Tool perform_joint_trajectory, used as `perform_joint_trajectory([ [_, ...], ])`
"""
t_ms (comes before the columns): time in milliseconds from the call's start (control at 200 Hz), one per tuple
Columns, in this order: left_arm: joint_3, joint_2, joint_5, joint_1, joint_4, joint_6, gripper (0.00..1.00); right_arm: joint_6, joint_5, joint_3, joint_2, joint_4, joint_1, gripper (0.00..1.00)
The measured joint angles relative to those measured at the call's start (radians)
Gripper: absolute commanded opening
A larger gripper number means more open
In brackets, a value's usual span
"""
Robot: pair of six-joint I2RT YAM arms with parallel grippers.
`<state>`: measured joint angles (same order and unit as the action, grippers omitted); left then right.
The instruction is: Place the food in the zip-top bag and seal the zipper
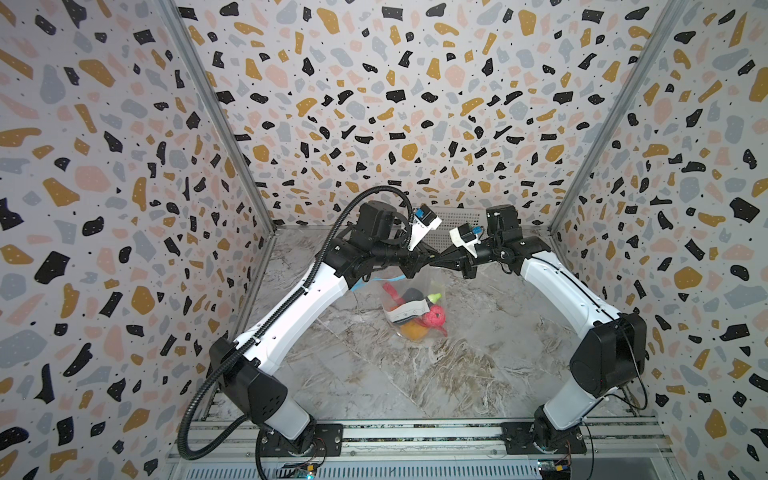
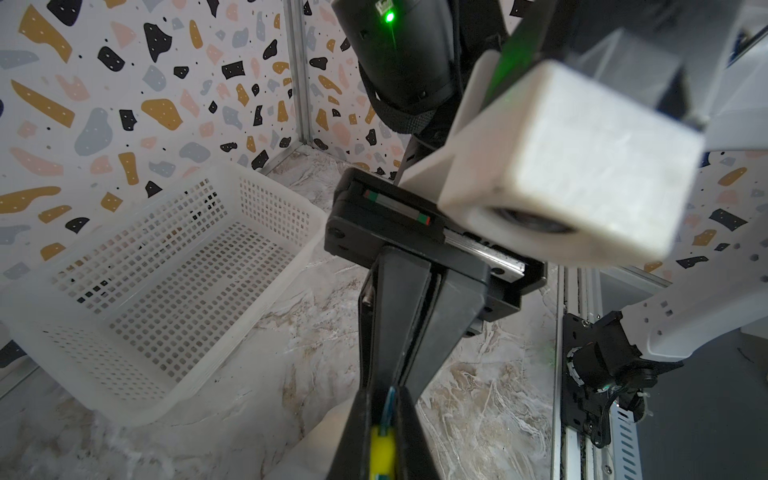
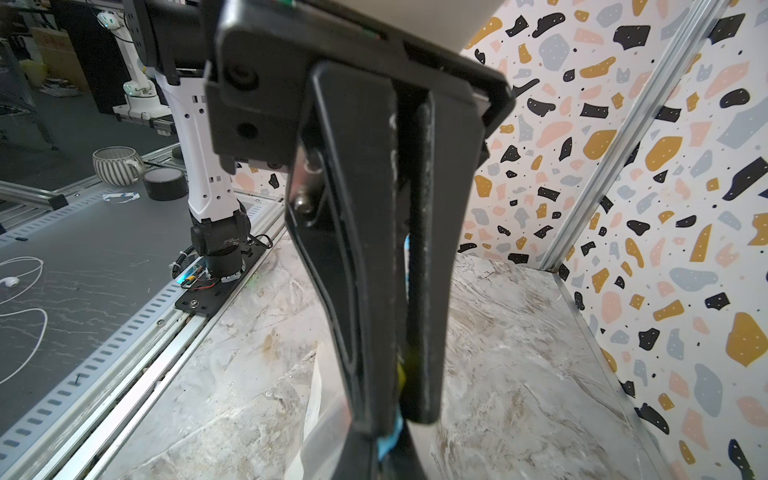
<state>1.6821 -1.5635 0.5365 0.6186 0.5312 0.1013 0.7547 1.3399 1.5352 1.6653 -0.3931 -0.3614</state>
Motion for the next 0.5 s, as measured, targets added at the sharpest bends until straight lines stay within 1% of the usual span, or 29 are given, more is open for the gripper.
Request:
perform_joint_trajectory([
  [210,0.000,0.000,-0.019,0.001,0.007,0.000,0.00,-0.032,0.004,-0.030,-0.006,0.051,0.003,0.00],
  [501,-0.024,0.012,-0.042,0.008,-0.001,0.000,0.00,-0.126,0.010,-0.108,-0.042,0.170,0.018,0.00],
])
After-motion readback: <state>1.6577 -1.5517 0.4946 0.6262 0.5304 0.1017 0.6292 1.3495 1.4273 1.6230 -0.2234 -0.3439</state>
